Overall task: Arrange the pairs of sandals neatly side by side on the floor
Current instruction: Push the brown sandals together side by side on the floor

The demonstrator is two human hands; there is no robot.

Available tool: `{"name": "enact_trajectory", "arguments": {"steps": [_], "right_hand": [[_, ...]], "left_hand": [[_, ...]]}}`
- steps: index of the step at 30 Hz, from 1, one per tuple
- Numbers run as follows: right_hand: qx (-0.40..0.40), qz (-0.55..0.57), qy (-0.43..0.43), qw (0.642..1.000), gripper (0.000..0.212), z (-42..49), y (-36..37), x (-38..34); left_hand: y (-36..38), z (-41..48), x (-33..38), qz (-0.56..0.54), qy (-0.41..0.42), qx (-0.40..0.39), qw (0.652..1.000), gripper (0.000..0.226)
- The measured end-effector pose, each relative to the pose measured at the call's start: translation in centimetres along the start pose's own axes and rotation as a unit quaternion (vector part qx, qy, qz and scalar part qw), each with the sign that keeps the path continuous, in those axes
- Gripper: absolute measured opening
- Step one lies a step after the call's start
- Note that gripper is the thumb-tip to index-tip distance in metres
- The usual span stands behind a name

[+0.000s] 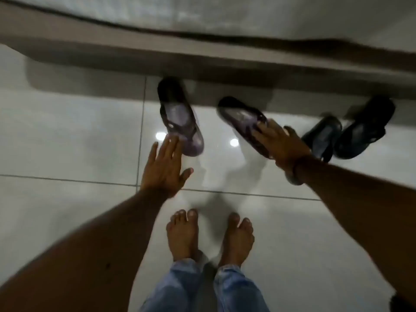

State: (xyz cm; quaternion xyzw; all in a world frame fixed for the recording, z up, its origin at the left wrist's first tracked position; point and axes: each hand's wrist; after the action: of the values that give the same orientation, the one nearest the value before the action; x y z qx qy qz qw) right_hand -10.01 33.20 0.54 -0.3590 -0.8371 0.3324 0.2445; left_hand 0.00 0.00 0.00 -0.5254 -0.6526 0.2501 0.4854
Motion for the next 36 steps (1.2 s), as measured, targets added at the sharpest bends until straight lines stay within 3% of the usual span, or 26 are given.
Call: {"name": "enact_trajectory", "arguments": {"steps": [4, 8, 11, 18, 25, 36], "right_hand": [[-0.007, -0.126, -0.062, 0.990, 0.123, 5.6, 1.9, 2.1], [0.041, -0.167, -0.048, 0.984, 0.129, 7.4, 4.2, 1.9], [0.031, -0.141, -0.021, 0.989, 0.125, 7.9, 3.8, 1.2], [0.058, 0.018, 0.040, 0.997, 0.114, 8.6, 2.1, -7.7], [0.107, 0.085, 0.072, 0.988, 0.108, 9.1, 2.2, -14.2], [0.091, 0.101, 0.086, 0.987, 0.109, 8.8, 2.0, -14.8]], "left_hand": [[1.6, 9.1, -2.7, -0.006, -0.062, 0.003, 0.998, 0.126], [3.0, 13.7, -4.5, 0.016, -0.096, -0.015, 0.995, 0.148], [3.3, 13.8, -5.4, -0.007, -0.089, -0.028, 0.996, 0.151], [3.8, 11.8, -5.9, 0.027, 0.050, -0.086, 0.995, 0.152], [3.8, 10.5, -6.3, 0.012, 0.043, -0.091, 0.995, 0.150], [4.3, 9.5, -6.2, 0.052, 0.037, -0.092, 0.994, 0.151]]}}
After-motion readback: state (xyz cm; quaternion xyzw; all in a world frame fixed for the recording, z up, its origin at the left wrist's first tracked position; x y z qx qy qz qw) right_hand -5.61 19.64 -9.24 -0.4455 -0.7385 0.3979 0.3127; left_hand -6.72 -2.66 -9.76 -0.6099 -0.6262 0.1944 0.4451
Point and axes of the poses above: each hand's wrist, its own z-axis towards the middle knuckle, its own y-axis out of the palm, x = y × z, and after that the axes turned 11 degrees about -z, right-handed
